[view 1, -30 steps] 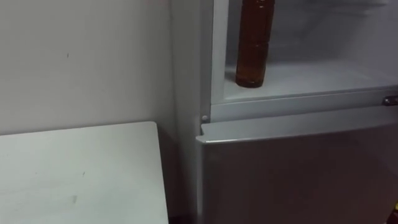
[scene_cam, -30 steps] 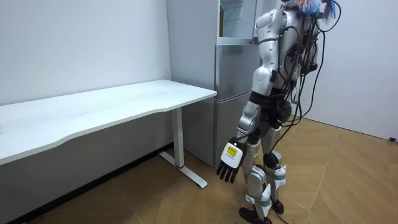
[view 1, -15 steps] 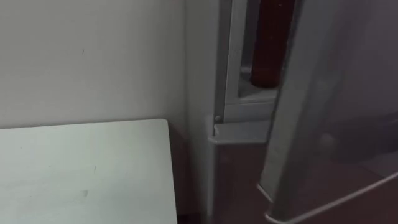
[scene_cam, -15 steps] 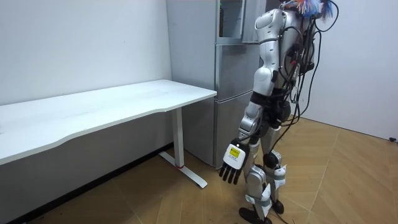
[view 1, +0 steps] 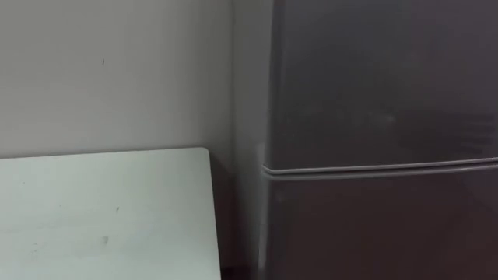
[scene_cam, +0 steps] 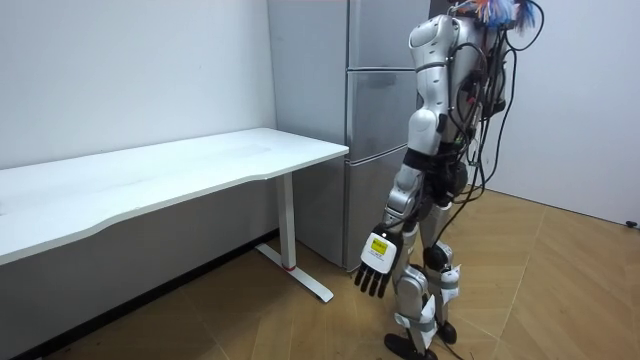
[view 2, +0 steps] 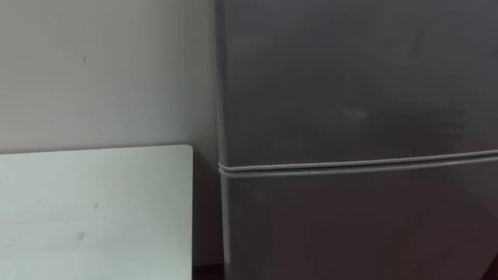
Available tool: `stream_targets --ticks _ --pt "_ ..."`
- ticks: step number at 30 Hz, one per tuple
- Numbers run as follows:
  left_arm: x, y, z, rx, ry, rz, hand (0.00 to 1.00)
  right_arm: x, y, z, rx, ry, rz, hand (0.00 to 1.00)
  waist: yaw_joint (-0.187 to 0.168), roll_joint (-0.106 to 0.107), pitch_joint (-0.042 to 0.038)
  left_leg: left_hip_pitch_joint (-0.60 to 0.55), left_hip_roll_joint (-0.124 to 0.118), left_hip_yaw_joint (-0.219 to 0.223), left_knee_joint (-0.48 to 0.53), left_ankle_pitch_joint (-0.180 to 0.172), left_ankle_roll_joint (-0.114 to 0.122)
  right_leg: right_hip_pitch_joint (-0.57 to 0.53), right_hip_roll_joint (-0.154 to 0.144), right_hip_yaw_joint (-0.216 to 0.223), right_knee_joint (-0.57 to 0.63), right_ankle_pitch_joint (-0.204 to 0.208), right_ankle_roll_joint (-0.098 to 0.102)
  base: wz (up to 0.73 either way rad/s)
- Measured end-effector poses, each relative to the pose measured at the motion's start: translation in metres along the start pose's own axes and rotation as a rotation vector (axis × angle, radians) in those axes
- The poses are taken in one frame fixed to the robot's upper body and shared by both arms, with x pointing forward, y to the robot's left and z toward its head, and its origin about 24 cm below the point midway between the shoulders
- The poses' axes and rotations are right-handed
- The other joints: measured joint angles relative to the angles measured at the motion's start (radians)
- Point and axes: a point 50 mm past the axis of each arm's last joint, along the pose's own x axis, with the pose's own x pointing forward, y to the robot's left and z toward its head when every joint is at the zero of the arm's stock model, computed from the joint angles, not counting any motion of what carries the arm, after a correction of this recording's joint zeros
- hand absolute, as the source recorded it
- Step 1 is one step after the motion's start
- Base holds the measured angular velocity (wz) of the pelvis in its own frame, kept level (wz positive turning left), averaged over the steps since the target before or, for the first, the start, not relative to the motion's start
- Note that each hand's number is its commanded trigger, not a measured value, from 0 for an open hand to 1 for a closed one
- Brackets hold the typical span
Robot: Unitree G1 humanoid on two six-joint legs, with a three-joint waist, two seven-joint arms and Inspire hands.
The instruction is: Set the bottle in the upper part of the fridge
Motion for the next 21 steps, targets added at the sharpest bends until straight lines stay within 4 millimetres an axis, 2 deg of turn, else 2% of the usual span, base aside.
stream_targets --ticks 6,12,18,21 --pt "0.0 0.0 0.002 -0.002 -0.004 -0.001 0.0 -0.001 0.01 0.006 -0.07 -0.067 0.041 0.0 -0.003 0.0 0.0001 -0.009 -0.001 -0.008 0.008 0.0 0.0 -0.002 -0.006 -0.021 -0.001 0.0 0.0 0.06" --pt "0.001 -0.002 0.003 0.012 0.004 -0.013 0.0 -0.008 0.037 0.015 -0.16 -0.202 0.157 0.0 0.0 0.003 0.0008 -0.01 0.0 -0.017 0.013 0.0 0.0 0.004 -0.006 -0.027 0.001 0.0 0.0 0.03" --pt "0.001 -0.002 0.001 0.017 0.009 -0.012 0.0 -0.013 0.053 0.026 -0.173 -0.268 0.263 0.0 0.026 0.01 0.0001 -0.009 0.001 -0.021 0.015 0.0 0.001 0.005 -0.007 -0.033 0.002 0.003 -0.002 0.0" --pt "0.001 -0.002 0.0 0.03 0.014 -0.01 0.0 -0.016 0.065 0.022 -0.176 -0.27 0.322 0.0 0.037 0.011 -0.0002 -0.008 0.001 -0.025 0.016 0.0 0.001 0.011 -0.006 -0.04 0.002 0.004 -0.003 0.02"
